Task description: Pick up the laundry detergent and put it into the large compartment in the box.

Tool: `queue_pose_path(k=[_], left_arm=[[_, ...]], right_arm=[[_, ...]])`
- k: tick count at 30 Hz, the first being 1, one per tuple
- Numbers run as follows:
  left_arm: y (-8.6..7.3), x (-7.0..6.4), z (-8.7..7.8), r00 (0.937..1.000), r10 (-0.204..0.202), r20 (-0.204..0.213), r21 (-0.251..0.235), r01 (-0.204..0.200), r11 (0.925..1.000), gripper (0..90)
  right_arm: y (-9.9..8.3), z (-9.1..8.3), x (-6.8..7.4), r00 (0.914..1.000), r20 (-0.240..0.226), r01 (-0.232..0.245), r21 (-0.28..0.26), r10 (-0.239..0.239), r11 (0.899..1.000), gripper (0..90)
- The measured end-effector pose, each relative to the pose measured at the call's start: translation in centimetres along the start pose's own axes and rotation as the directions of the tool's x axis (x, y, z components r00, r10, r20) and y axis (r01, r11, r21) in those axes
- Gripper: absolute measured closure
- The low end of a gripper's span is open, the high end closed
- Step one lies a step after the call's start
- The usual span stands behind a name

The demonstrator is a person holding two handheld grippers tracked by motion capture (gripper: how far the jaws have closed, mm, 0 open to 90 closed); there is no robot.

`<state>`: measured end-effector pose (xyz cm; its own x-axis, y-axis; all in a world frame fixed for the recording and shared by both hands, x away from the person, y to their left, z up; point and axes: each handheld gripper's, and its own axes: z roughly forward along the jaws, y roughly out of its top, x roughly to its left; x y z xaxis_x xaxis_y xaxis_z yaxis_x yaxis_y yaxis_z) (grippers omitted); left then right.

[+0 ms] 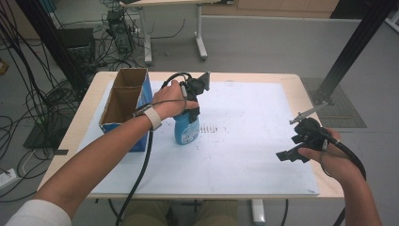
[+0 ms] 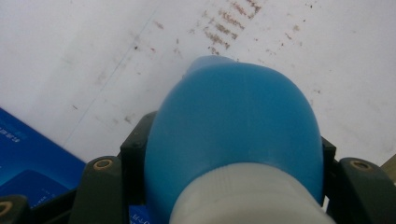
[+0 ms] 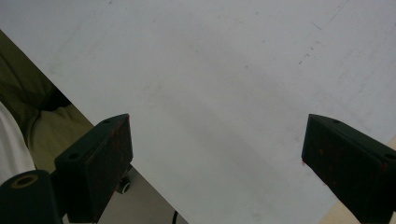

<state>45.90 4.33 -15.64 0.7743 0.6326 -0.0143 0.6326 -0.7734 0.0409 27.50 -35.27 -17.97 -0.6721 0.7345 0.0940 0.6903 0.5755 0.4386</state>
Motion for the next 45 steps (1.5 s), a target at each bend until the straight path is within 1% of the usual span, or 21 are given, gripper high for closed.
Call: queue_pose_path(k=[45], left_arm=[[-0.14,0.06,0.01,1.0000,-0.001,0.003,-0.004,0.001,1.0000,38.5]], right_arm=[[0.29,0.15,0.13,1.0000,0.004,0.004,0.003,-0.004,1.000,9.0]])
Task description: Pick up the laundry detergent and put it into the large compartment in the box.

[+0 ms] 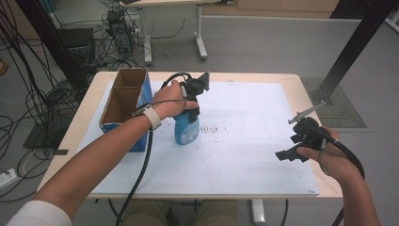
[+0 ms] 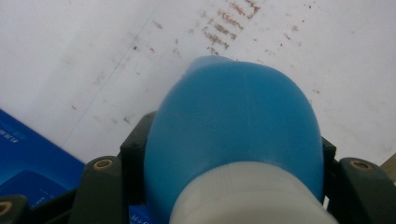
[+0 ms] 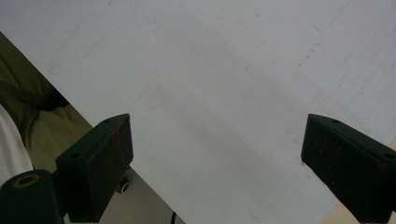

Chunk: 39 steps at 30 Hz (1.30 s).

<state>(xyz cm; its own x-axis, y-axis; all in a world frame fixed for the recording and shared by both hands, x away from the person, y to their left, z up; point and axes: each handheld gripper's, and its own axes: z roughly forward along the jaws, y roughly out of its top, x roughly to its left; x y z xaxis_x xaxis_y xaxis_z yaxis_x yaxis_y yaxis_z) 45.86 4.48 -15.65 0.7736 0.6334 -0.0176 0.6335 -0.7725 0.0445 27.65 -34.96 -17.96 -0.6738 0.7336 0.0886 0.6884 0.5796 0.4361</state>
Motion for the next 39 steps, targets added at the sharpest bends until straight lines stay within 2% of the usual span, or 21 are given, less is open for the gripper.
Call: queue_pose_path(k=[39], left_arm=[[-0.19,-0.05,0.01,1.0000,0.006,-0.002,-0.008,-0.006,1.0000,38.6]], right_arm=[[-0.06,0.09,-0.02,1.0000,-0.003,-0.001,-0.001,0.001,1.000,9.0]])
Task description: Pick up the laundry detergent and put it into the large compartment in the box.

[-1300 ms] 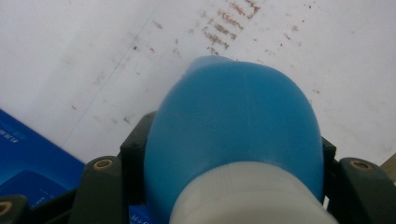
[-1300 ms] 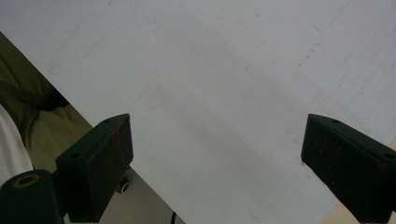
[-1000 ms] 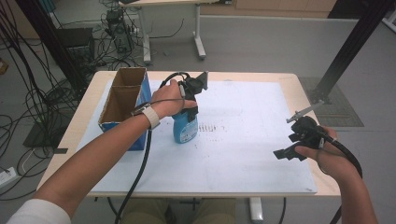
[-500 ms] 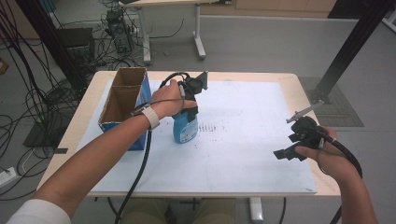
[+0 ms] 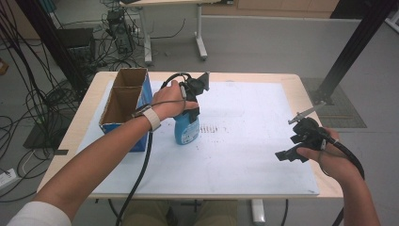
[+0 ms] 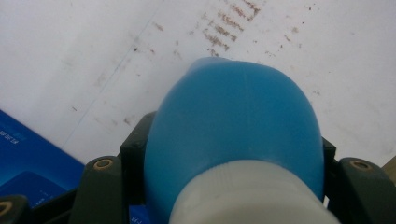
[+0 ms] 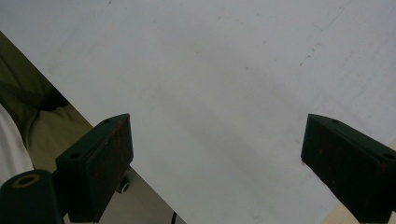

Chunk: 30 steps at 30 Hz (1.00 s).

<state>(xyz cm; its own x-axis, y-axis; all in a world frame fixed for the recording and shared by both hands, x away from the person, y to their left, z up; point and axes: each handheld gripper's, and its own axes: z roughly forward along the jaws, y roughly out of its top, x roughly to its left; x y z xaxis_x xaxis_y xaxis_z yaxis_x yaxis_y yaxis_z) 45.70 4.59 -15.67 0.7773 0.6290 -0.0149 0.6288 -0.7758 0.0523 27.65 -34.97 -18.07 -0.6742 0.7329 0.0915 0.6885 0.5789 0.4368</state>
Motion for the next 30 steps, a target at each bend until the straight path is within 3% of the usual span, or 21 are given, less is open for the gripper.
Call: queue_pose_path(k=[12,18,30], left_arm=[[0.0,0.2,0.0,1.0000,0.001,0.007,-0.001,-0.001,1.0000,38.8],[-0.3,0.5,-0.2,0.9998,-0.019,0.010,-0.012,0.019,0.9997,38.6],[-0.8,-0.4,-2.5,0.9985,-0.054,0.006,-0.021,0.055,0.9983,38.6]], right_arm=[[-0.5,0.0,-0.2,1.0000,-0.001,-0.009,-0.001,0.009,1.000,9.0],[-0.5,0.0,-0.2,1.0000,-0.001,-0.005,-0.006,0.005,1.000,9.0],[-0.8,-0.5,0.2,1.0000,0.006,-0.001,-0.016,0.001,1.000,9.0]])
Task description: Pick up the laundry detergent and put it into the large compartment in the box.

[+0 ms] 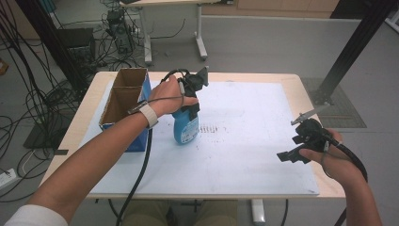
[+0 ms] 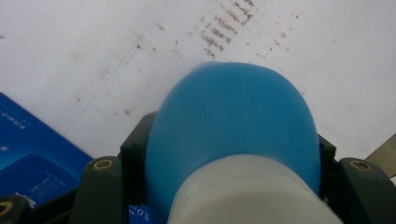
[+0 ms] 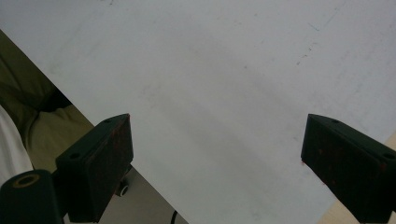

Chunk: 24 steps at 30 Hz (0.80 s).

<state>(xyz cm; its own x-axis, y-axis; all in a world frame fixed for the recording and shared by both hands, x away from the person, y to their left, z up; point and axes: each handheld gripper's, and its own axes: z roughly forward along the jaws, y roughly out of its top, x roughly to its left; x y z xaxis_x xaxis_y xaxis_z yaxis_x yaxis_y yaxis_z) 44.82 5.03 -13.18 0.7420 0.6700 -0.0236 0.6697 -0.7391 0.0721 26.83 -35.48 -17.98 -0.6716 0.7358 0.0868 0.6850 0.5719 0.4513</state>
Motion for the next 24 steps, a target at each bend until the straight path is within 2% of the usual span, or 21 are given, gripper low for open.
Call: queue_pose_path(k=[4,12,13,17,18,24], left_arm=[[-0.3,-0.2,-1.5,0.9995,-0.030,0.012,-0.007,0.030,0.9995,38.5],[-0.5,-0.9,-3.7,0.9972,-0.074,0.007,0.000,0.074,0.9973,38.5],[-0.6,-1.0,-4.5,0.9962,-0.087,0.007,0.003,0.087,0.9962,38.5],[-0.9,-1.4,-5.7,0.9941,-0.109,-0.001,-0.005,0.109,0.9941,38.5],[-1.0,-1.7,-6.5,0.9933,-0.115,-0.012,-0.008,0.115,0.9933,38.5],[-1.4,-1.6,-8.4,0.9883,-0.152,-0.011,-0.018,0.152,0.9882,38.5]], right_arm=[[-0.2,-0.1,0.2,1.0000,0.002,0.005,-0.005,-0.005,1.000,9.0],[-0.1,-0.5,0.5,0.9999,0.009,0.010,-0.007,-0.009,1.000,9.0],[-0.1,-0.5,0.6,0.9998,0.009,0.016,-0.011,-0.016,1.000,9.0],[-0.1,-0.5,0.7,0.9996,0.010,0.025,-0.013,-0.025,1.000,9.0],[-0.1,-0.6,0.8,0.9996,0.011,0.025,-0.013,-0.025,1.000,9.0],[0.1,-0.6,1.0,0.9992,0.014,0.037,-0.010,-0.037,0.999,9.0]])
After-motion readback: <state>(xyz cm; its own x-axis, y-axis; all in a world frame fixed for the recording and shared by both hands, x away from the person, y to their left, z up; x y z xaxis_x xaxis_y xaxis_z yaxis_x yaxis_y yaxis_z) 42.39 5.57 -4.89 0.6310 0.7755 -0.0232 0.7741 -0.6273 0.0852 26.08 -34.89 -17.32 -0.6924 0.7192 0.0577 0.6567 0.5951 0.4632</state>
